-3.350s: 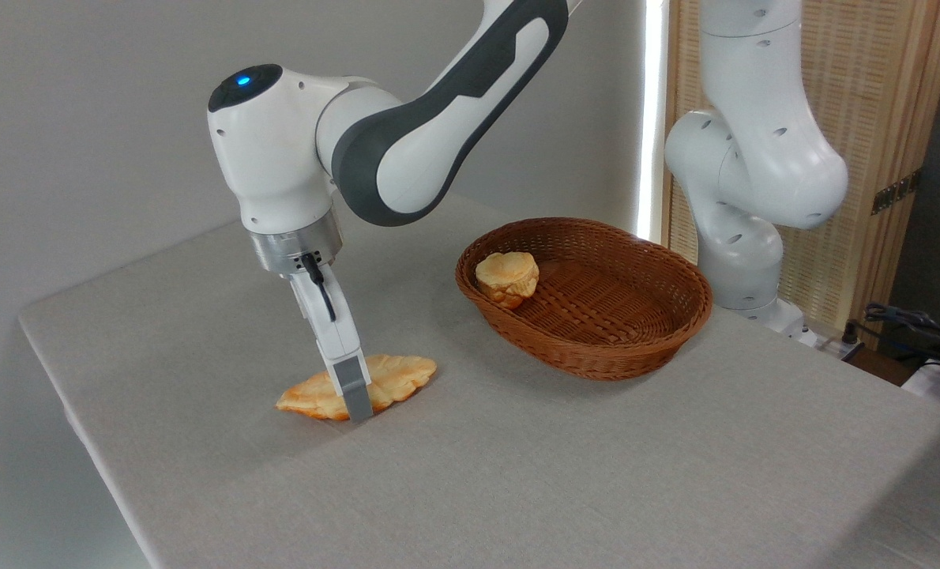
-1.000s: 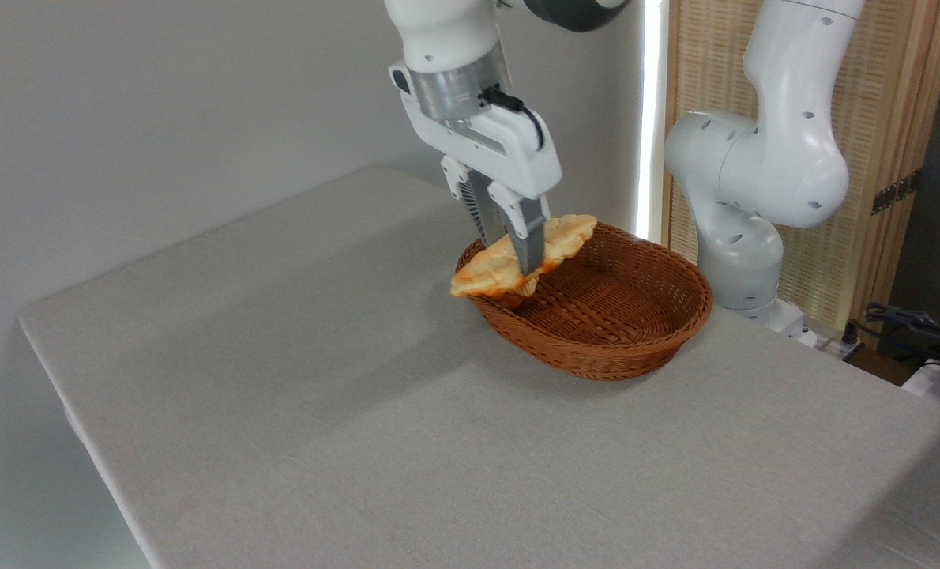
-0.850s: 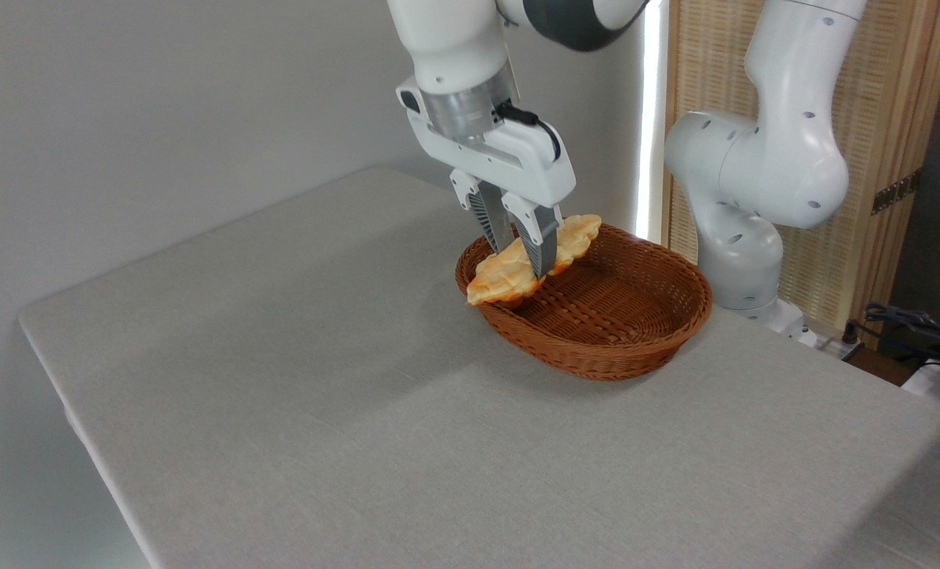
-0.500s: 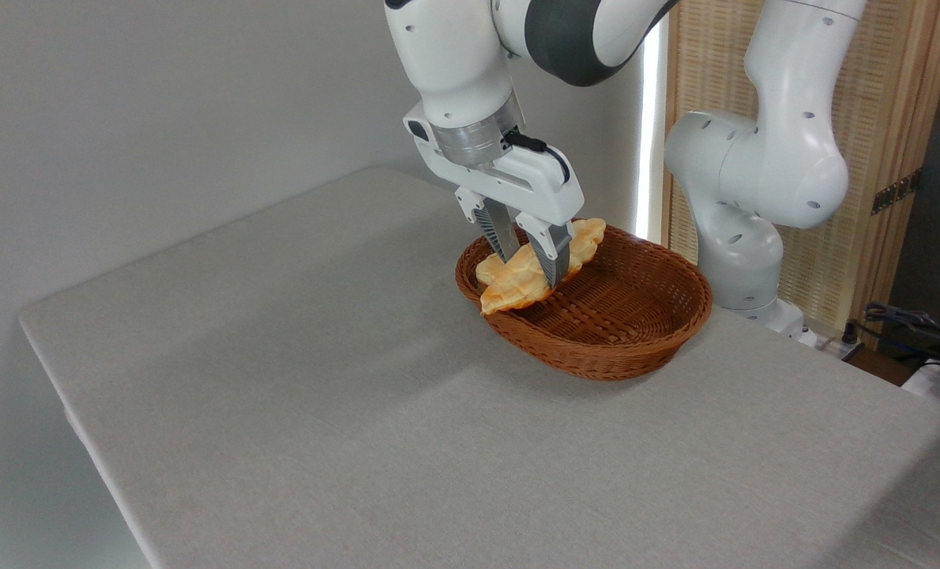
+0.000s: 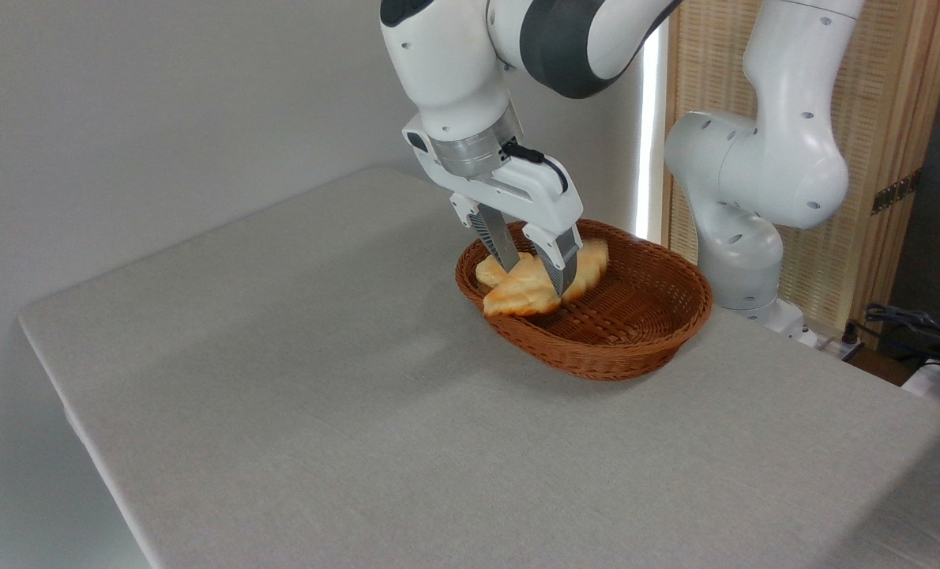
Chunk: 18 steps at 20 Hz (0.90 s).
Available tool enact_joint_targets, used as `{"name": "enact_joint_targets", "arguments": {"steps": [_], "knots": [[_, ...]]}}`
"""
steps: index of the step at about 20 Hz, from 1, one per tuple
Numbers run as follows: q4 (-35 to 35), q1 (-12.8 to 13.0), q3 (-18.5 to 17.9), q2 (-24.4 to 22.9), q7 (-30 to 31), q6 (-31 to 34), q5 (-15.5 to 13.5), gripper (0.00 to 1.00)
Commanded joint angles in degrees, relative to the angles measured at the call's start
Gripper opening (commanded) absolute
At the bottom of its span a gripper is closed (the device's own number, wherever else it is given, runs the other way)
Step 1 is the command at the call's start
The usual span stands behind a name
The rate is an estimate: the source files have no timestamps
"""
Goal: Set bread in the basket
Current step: 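Open the gripper to release the bread and raise it away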
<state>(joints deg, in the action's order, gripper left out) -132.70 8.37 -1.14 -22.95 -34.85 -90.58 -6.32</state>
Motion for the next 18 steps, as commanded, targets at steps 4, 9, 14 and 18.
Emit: {"name": "enact_joint_targets", "arguments": {"steps": [4,9,14,18], "knots": [[0.25,0.51,-0.35,0.01,0.22,-0.3,-0.63,1.0],[3.93,0.51,0.09,0.01,0.05,-0.73,-0.54,1.0],[9.81,0.51,0.09,1.5,0.05,-6.79,-0.72,1.0],[16.75,0.51,-0.44,6.42,0.05,-11.54,-0.8,1.0]]}}
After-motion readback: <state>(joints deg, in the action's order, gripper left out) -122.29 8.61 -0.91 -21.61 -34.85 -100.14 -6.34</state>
